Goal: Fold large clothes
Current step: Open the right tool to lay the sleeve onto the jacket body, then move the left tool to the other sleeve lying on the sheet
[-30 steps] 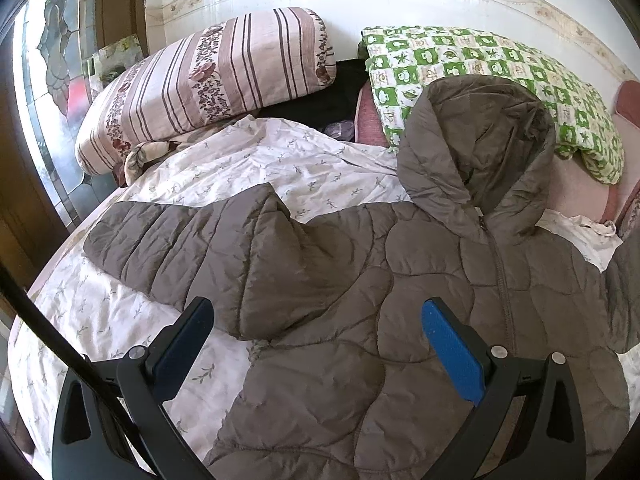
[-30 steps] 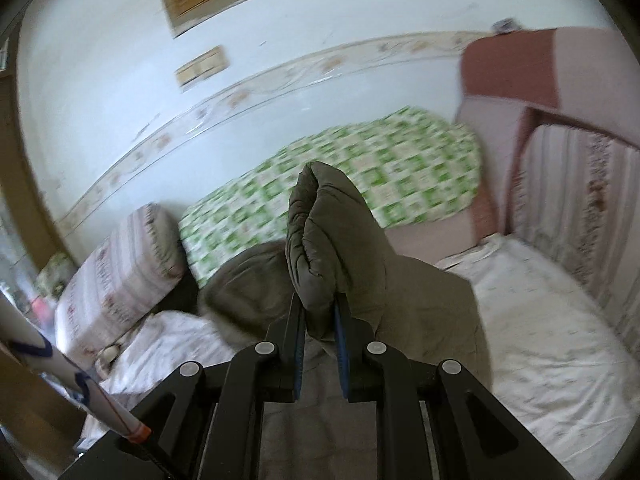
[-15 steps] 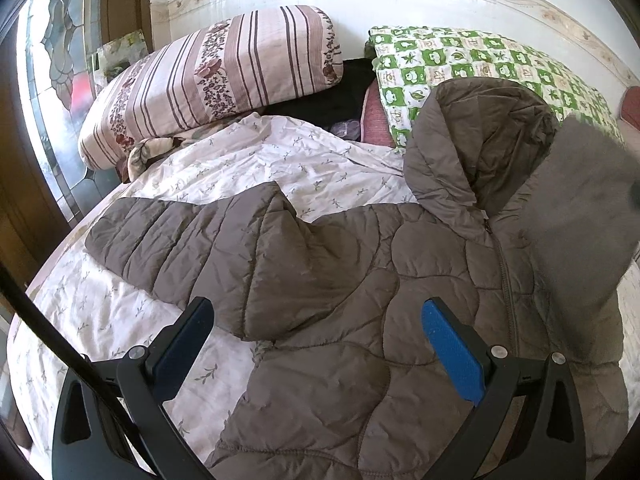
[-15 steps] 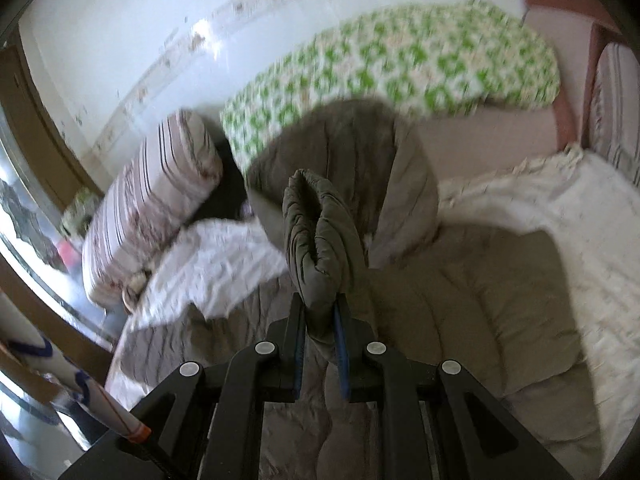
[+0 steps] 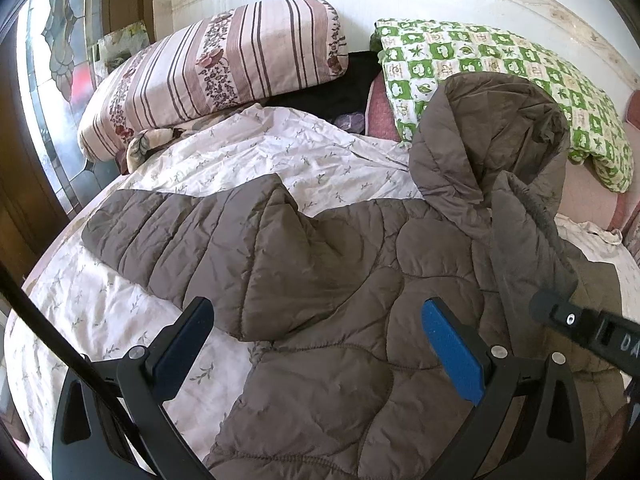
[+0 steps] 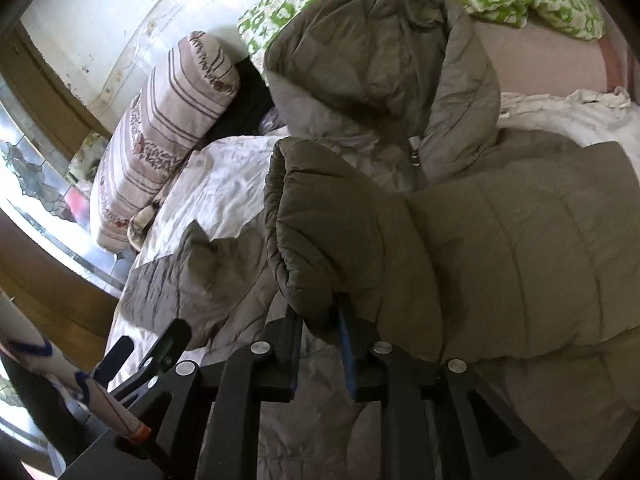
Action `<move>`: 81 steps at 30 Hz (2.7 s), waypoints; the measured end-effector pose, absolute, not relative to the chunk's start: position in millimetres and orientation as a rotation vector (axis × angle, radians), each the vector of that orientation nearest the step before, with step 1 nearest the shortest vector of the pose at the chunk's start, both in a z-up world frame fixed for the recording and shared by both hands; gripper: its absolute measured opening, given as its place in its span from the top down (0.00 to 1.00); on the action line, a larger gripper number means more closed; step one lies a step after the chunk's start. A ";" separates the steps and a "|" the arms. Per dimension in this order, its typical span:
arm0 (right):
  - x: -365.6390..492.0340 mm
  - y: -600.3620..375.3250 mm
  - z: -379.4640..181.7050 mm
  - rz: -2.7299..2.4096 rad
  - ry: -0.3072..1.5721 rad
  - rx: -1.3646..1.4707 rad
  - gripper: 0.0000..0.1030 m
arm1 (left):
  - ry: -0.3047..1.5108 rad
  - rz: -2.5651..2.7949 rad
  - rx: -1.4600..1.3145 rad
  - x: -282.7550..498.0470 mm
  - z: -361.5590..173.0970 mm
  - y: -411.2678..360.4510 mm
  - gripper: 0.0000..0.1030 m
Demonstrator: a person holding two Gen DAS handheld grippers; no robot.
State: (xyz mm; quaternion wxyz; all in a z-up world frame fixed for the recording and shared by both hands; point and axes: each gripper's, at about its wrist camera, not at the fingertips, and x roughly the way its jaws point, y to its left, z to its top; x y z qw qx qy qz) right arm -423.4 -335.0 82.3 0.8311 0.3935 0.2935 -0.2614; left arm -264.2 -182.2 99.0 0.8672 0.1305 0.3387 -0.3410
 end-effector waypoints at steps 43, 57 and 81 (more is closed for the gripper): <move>-575.1 -362.1 59.2 -1.005 0.743 0.713 0.50 | 0.948 -0.787 0.372 -278.0 43.1 -226.7 0.00; -554.0 -375.7 21.2 -0.961 0.813 0.739 0.50 | 0.915 -0.796 0.447 -279.2 27.8 -238.2 0.00; -524.9 -360.5 10.7 -0.920 0.909 0.587 0.25 | 0.908 -0.467 0.086 -62.4 53.3 -76.0 0.00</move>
